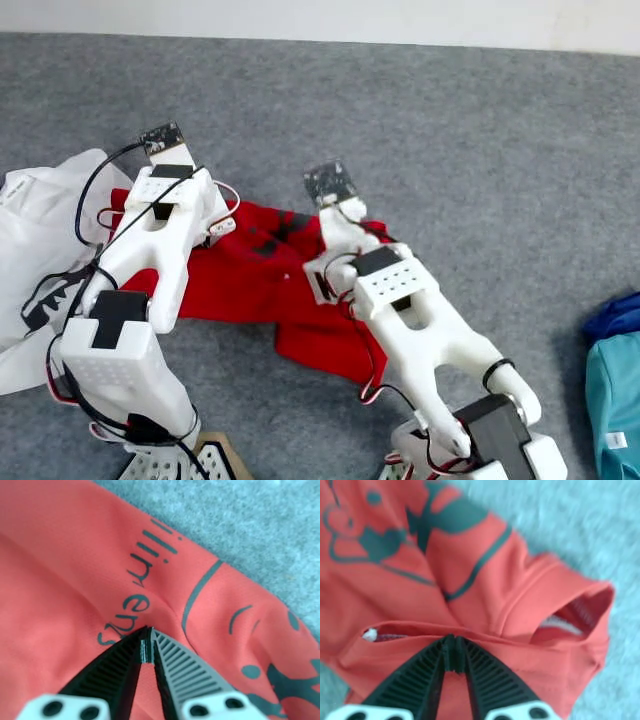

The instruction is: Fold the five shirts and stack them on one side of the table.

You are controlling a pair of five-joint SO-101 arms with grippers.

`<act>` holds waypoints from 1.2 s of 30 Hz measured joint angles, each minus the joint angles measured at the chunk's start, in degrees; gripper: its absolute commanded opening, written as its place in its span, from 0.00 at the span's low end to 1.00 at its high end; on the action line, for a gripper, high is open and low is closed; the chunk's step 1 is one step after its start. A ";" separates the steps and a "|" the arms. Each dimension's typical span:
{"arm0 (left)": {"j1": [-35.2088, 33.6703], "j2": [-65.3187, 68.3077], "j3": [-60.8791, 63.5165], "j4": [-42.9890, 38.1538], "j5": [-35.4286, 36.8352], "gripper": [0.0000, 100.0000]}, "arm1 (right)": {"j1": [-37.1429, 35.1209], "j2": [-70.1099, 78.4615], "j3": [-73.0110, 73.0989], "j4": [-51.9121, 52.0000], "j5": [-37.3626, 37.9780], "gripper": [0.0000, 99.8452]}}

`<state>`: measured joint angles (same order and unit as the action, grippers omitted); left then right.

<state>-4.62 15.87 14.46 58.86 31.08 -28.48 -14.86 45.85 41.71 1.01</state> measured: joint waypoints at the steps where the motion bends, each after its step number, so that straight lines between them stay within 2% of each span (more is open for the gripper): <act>1: 0.00 0.00 0.00 0.00 0.00 0.01 | -0.26 0.00 0.00 1.05 0.00 0.01; 11: 0.00 0.00 0.00 0.00 0.00 0.01 | -8.00 -1.23 0.53 13.71 5.01 0.01; 17: 0.00 0.00 0.00 0.00 0.00 0.01 | -9.58 -13.98 0.62 21.10 5.19 0.01; 19: 0.00 0.00 0.00 0.00 0.00 0.01 | -6.86 -18.64 0.62 21.01 5.01 0.06; 22: 0.00 0.00 0.00 0.00 0.00 0.01 | 0.97 -20.75 -0.62 17.93 0.26 0.17; 25: 0.00 0.00 0.00 0.00 0.00 0.01 | 6.15 -18.46 -4.04 16.79 -2.73 0.18; 32: 0.00 0.00 0.00 0.00 0.00 0.01 | 5.89 -1.58 -9.41 11.08 -3.52 0.18; 36: 0.00 0.00 0.00 0.00 0.00 0.01 | 5.54 2.55 -9.41 5.98 -5.01 0.18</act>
<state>-4.62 15.87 14.46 58.86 31.08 -22.95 -12.31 36.44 47.69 -4.00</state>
